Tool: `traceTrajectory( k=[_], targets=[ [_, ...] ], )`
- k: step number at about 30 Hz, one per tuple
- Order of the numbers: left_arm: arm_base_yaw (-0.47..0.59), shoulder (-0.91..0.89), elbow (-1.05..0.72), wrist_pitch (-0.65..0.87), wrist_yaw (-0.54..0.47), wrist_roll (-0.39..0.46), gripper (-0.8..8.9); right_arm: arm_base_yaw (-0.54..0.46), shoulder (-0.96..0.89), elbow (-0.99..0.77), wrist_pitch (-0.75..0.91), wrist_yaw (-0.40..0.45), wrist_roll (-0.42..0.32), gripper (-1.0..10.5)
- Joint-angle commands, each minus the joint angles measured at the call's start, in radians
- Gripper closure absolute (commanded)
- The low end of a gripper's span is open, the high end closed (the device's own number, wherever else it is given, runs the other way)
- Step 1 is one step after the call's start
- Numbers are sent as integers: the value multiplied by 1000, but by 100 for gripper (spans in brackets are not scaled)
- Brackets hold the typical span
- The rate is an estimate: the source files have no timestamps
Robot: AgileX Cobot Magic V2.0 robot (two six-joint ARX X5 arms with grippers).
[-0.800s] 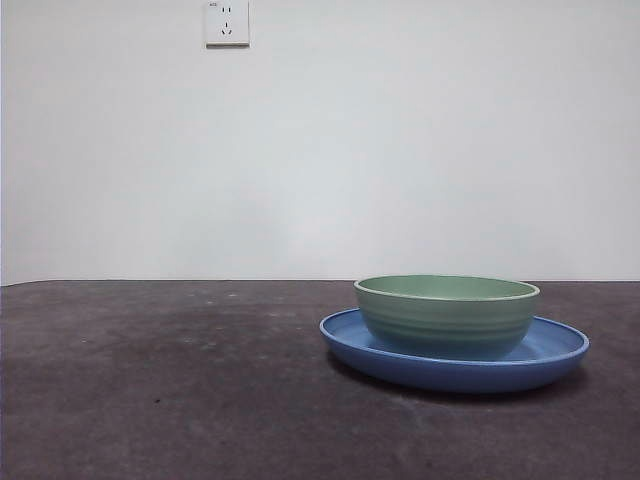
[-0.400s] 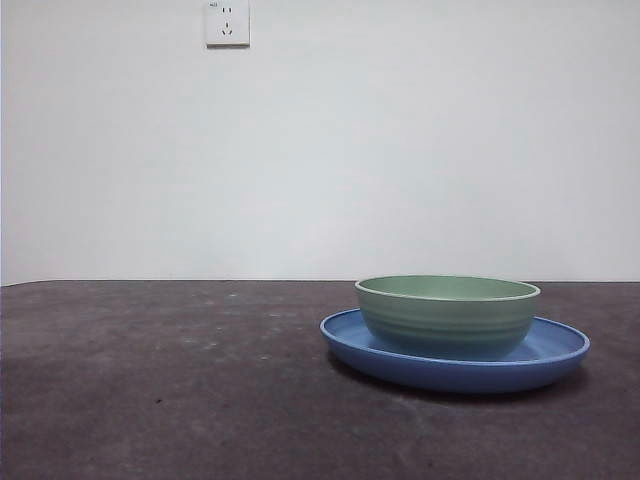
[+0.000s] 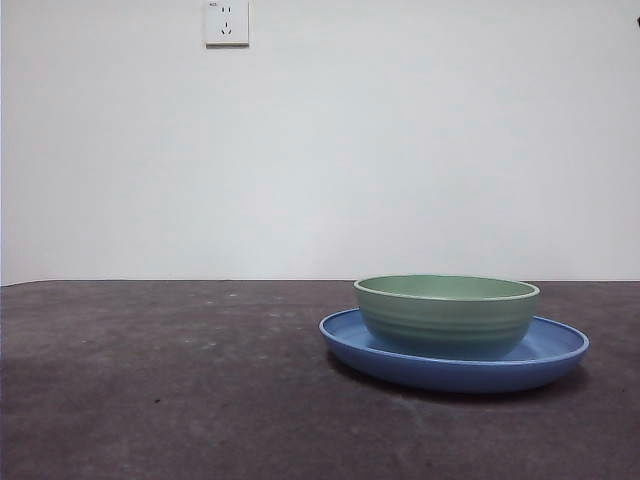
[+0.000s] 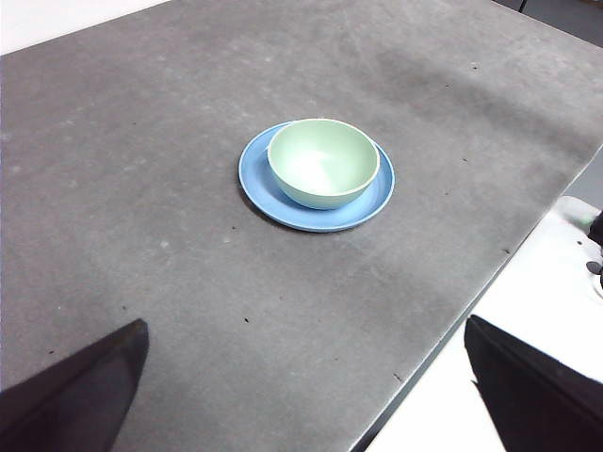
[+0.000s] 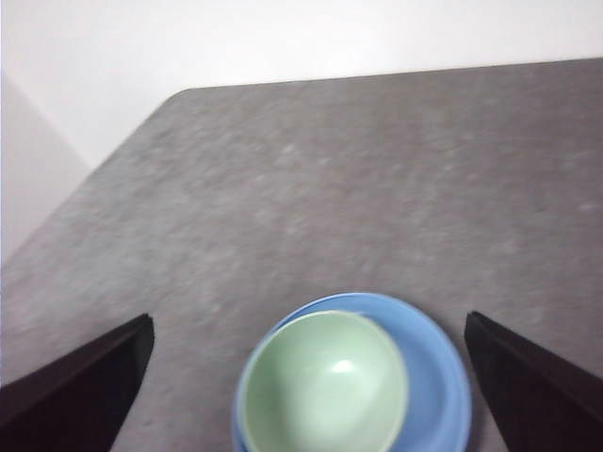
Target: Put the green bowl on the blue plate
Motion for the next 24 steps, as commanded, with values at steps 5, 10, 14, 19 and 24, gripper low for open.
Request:
traceTrajectory(
  k=[5,10,14,19,24],
  targets=[
    [-8,2,15,11,-5,2,31,4,69,14,-56,-2,104,348],
    [-8,2,15,11,-5,2,31,4,211,14,-96,-5,113,439],
    [-8,2,15,11,-5,2,31,3,340,14,-79,-4,88,464],
    [-8,2,15,11,-5,2,31,-5,500,14,-72,-7,68,464],
    [-8,2,15,11,-5,2,31,-32,640,14,-55,-11,66,464]
  ],
)
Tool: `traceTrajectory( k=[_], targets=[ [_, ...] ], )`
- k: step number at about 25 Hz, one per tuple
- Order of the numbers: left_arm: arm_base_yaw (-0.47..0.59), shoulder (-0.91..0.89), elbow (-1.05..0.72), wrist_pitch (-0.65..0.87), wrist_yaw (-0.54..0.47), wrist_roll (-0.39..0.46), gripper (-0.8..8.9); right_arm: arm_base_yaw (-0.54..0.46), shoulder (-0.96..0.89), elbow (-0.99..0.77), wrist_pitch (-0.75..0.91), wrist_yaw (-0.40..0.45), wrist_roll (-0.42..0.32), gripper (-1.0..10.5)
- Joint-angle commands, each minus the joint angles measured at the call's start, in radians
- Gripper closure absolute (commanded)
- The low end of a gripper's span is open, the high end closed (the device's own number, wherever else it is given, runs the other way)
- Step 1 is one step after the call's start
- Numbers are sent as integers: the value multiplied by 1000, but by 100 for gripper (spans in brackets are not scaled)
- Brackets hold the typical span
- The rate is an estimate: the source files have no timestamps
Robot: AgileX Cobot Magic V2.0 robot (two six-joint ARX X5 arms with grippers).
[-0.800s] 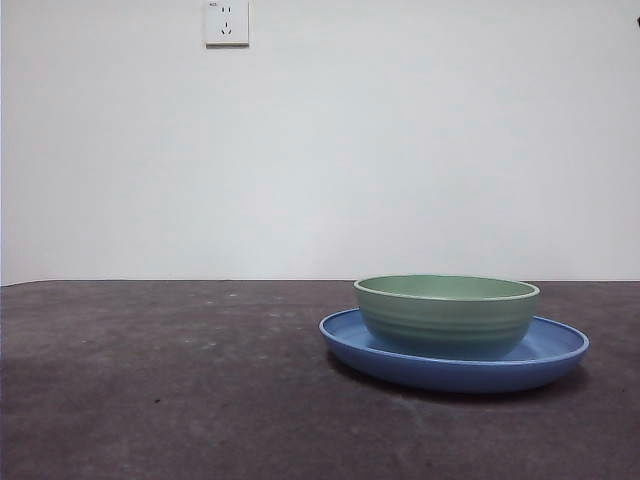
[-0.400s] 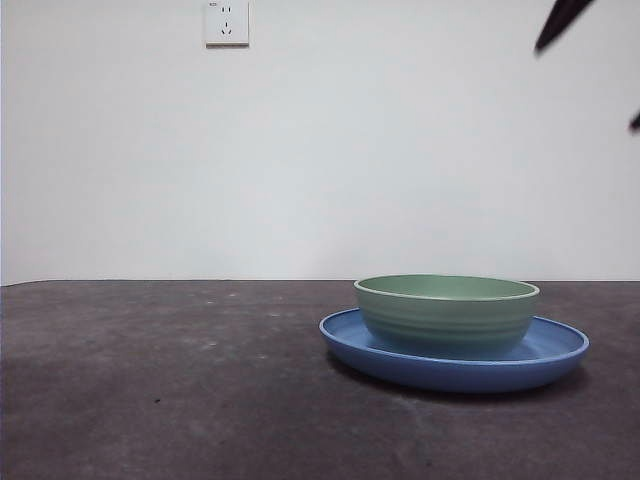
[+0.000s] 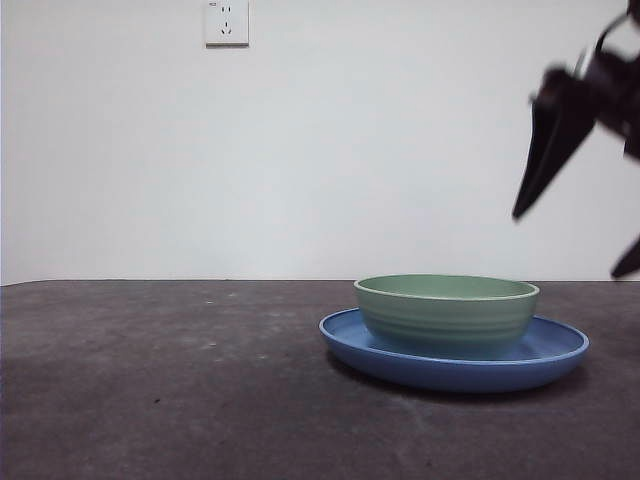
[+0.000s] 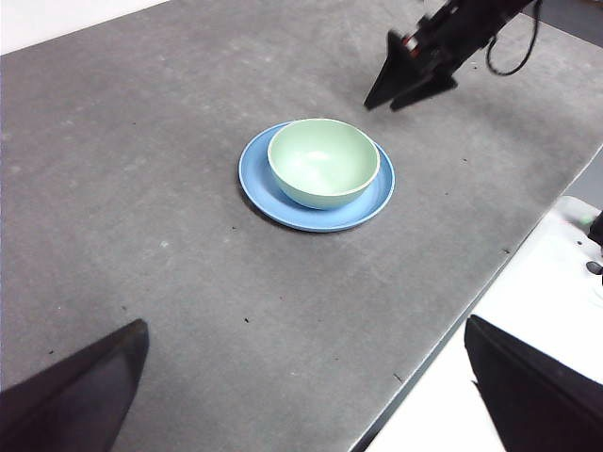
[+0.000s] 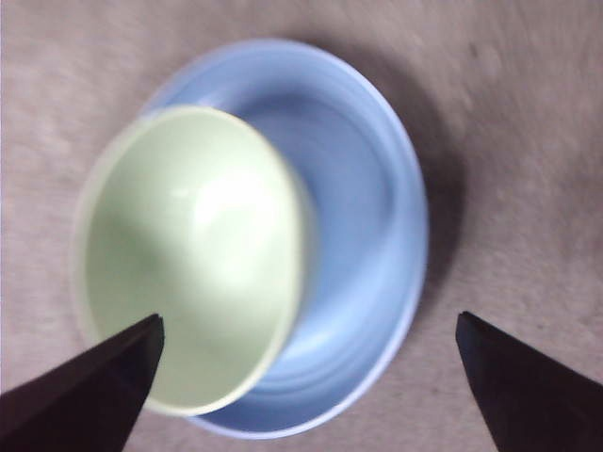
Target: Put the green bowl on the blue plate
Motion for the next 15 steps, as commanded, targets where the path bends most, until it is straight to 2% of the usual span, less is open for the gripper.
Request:
traceTrajectory(
  k=[1,9,12,15],
  targets=[
    [-8,2,15,11,-5,2,31,-21,72,14,28,-7,-16,464],
    [-8,2,15,11,-5,2,31,-59,182,14,115,-51,-15,466],
    [-8,2,15,11,-5,2,31,-65,215,14,142,-55,-15,567],
    [-8,2,15,11,-5,2,31,-72,242,14,160,-72,-14,621]
  ],
)
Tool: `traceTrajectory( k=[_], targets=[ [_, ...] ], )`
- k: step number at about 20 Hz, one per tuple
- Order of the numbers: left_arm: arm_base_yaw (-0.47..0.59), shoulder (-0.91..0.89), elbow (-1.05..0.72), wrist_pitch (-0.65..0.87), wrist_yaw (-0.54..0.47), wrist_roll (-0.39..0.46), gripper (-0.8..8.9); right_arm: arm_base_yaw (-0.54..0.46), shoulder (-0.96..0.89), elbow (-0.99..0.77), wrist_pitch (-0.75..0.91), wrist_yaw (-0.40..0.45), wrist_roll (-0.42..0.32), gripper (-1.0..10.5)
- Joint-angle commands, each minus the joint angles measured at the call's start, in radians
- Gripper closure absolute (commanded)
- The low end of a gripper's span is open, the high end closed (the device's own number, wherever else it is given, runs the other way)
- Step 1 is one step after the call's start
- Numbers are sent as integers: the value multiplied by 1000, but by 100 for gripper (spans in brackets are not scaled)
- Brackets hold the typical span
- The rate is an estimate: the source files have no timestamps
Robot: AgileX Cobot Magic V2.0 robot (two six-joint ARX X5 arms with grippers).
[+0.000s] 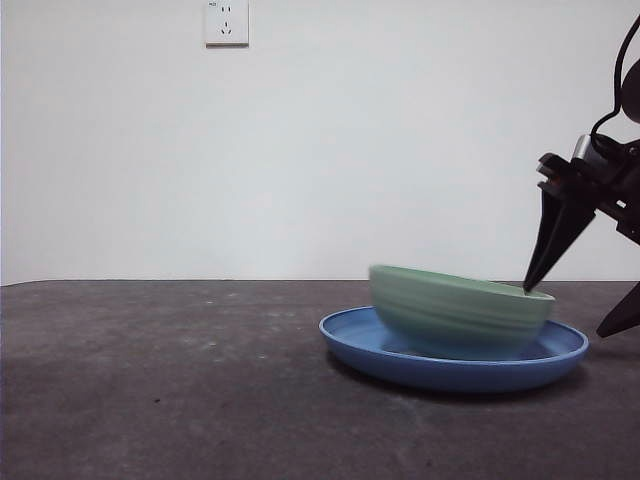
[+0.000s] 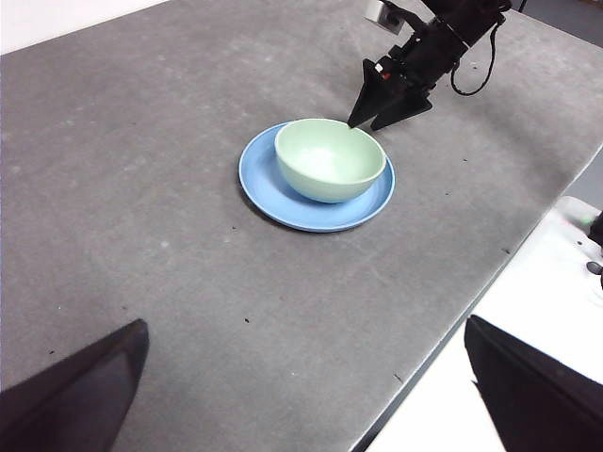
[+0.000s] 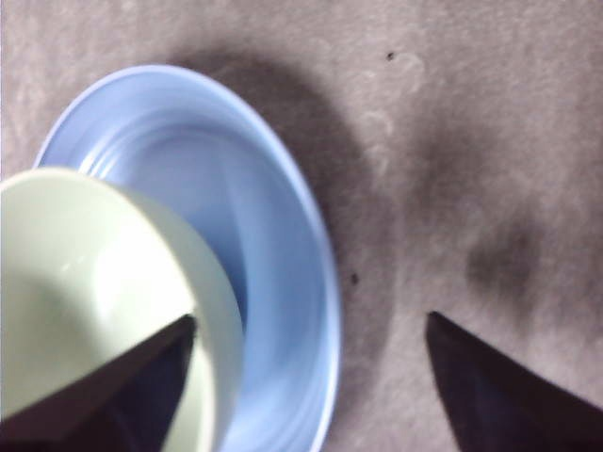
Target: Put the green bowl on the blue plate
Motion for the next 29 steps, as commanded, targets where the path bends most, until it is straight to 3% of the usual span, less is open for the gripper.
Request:
traceTrajectory(
  k=[1,6,9,16,21,23,29],
  targets=[
    [-8,2,15,11,-5,2,31,-3,32,14,12,-33,-10,621],
    [-8,2,15,11,-5,2,31,-7,32,14,64,-175,6,621],
    [-8,2,15,11,-5,2,31,-26,32,14,89,-217,49,621],
    [-8,2,15,11,-5,2,31,-108,33,14,73,-215,57,621],
    [-8,2,15,11,-5,2,31,-98,46,14,29,-163,-2,637],
    [-8,2,15,11,-5,2,31,-98,48,14,29,-164,-9,702],
    [-8,2,15,11,-5,2,31,-84,97,14,37,-172,-9,709]
  ],
)
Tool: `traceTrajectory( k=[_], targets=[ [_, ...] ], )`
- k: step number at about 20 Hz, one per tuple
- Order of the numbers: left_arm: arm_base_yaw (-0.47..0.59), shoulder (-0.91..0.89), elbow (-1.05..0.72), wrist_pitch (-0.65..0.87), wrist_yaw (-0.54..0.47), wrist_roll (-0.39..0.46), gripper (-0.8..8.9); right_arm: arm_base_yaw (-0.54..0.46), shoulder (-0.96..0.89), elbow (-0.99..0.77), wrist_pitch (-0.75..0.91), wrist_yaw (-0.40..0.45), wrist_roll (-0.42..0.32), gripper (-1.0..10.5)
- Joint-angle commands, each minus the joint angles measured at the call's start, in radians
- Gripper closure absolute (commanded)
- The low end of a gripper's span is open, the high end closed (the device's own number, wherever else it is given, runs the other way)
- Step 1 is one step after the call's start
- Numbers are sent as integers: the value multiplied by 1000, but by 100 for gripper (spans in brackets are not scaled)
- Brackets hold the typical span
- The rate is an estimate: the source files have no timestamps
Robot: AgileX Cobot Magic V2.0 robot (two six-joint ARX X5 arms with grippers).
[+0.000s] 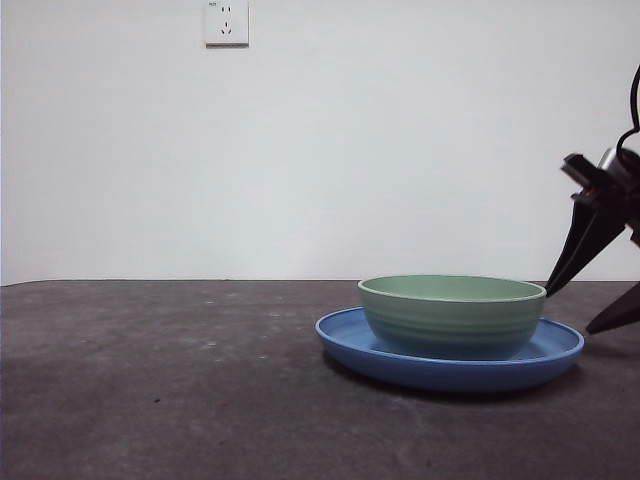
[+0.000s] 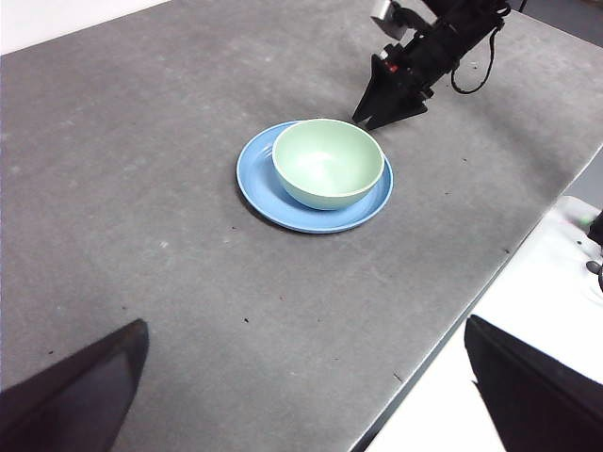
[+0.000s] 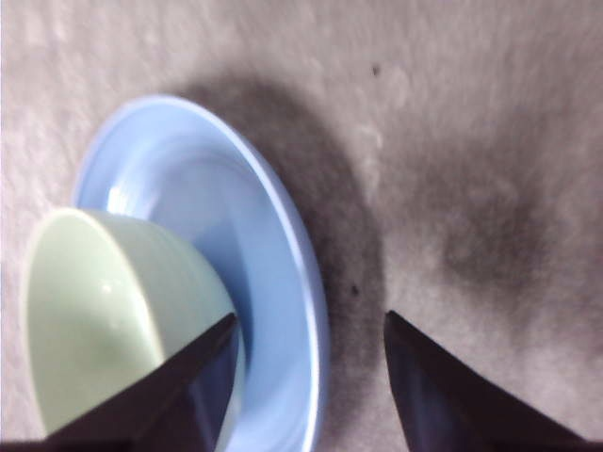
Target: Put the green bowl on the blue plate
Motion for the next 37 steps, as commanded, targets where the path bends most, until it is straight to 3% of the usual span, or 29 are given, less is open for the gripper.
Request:
traceTrajectory(
  k=[1,5,7,9,12,15,17,28,37],
  targets=[
    [-8,2,15,11,-5,2,31,16,45,14,10,-9,-13,709],
    [-8,2,15,11,-5,2,31,59,93,14,40,-10,-12,724],
    [-8,2,15,11,-5,2,31,70,110,14,43,-3,-13,794],
    [-8,2,15,11,-5,2,31,72,113,14,45,1,-13,942],
    [-8,2,15,11,-5,2,31,72,113,15,48,-6,-6,940],
    [-8,2,15,11,-5,2,31,77,112,46,43,-82,24,940],
    [-8,2,15,11,-5,2,31,101,112,78,32,-87,53,940],
    [-8,2,15,11,-5,2,31,409,139,147,120,106,234,940],
    [-8,2,15,11,-5,2,31,451,198,147,125,130,251,939]
  ],
)
